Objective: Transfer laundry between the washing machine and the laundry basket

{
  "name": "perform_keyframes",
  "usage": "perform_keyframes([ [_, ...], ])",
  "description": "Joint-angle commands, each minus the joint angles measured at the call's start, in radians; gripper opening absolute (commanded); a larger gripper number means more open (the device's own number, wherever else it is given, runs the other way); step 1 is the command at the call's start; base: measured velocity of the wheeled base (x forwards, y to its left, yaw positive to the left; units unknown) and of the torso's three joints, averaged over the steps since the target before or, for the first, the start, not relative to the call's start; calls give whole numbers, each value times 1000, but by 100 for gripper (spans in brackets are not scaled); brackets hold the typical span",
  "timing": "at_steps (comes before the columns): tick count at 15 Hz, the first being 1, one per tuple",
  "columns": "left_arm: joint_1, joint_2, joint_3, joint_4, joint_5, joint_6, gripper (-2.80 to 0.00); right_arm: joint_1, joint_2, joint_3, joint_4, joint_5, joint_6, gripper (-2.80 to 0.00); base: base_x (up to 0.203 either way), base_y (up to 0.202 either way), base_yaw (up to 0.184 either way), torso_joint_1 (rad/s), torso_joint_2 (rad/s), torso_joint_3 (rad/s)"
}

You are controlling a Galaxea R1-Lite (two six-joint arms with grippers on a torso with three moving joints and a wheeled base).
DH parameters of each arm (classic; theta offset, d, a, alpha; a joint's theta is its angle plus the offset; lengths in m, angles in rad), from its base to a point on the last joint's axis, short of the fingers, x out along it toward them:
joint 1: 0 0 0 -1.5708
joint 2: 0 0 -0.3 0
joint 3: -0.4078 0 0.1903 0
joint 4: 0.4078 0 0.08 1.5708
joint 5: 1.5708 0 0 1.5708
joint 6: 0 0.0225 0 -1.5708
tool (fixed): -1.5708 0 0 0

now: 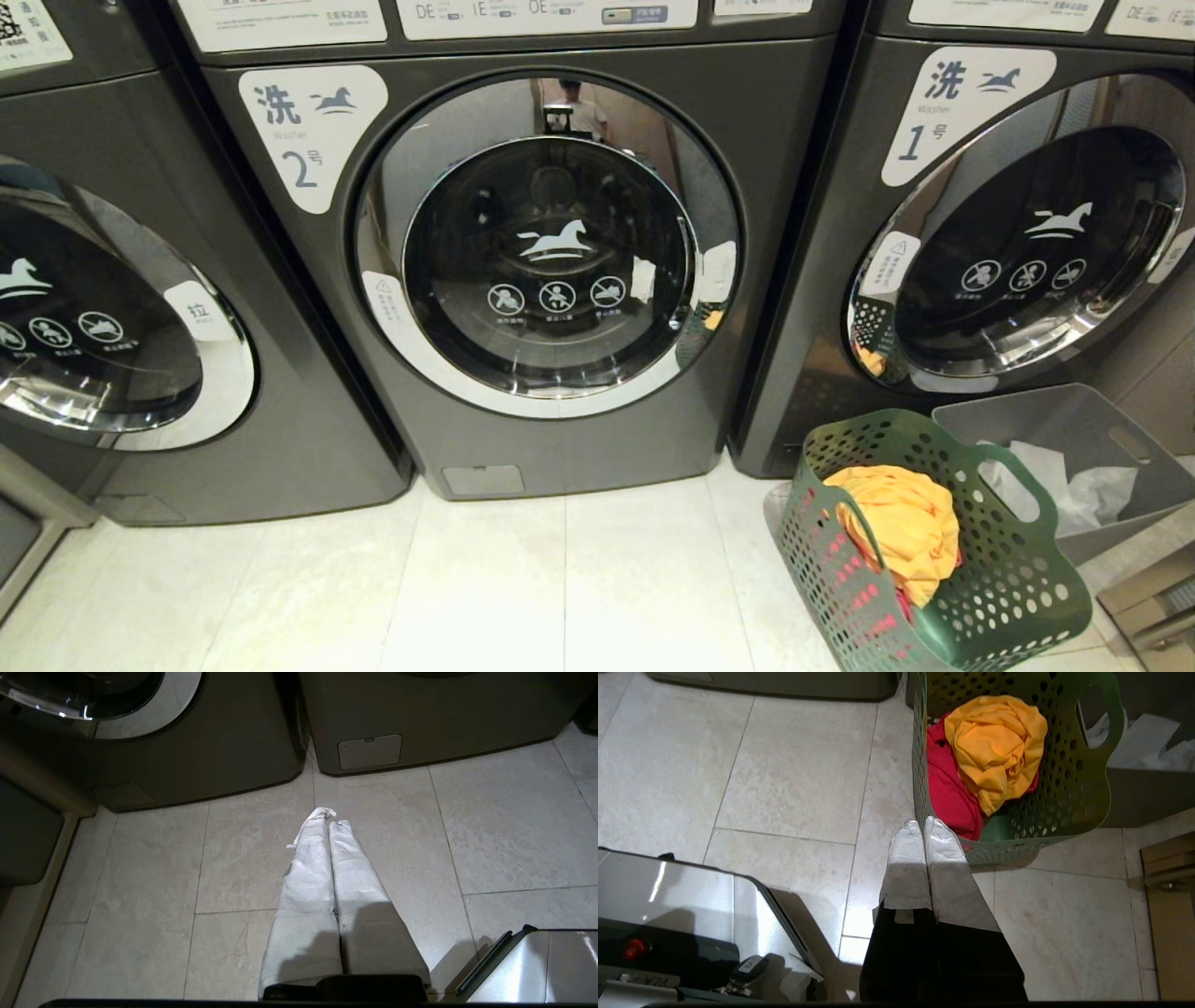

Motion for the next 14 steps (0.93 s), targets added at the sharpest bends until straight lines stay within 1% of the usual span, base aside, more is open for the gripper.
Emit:
perform_keyframes([
  [1,4,-71,17,-17,-26,52,-280,0,-46,16,-15,2,-1,-280,0,0,0,0,0,0],
  [2,4,-71,17,-17,-29,50,-280,0,-47,16,-19,3,0,-280,0,0,0,0,0,0],
  [4,4,-71,17,-17,-31,50,-280,0,-46,17,-100,6,-22,-280,0,0,0,0,0,0],
  [6,4,-71,17,-17,-31,50,-280,1,-47,18,-81,-3,-52,-280,0,0,0,0,0,0],
  [7,4,-71,17,-17,-31,50,-280,0,-47,16,-90,-11,-48,-280,0,0,0,0,0,0],
  [8,4,-71,17,-17,-31,50,-280,0,-46,16,-86,-15,-12,-280,0,0,0,0,0,0],
  [9,4,-71,17,-17,-31,50,-280,0,-46,15,-31,-16,36,-280,0,0,0,0,0,0],
  [10,4,-71,17,-17,-31,50,-280,0,-45,-3,31,-15,53,-280,0,0,0,0,0,0],
  [13,4,-71,17,-17,-31,50,-280,-2,-12,-12,48,-16,59,-280,0,0,0,0,0,0],
  [14,4,-71,17,-17,-31,50,-280,-17,17,-12,47,-16,57,-280,0,0,0,0,0,0],
])
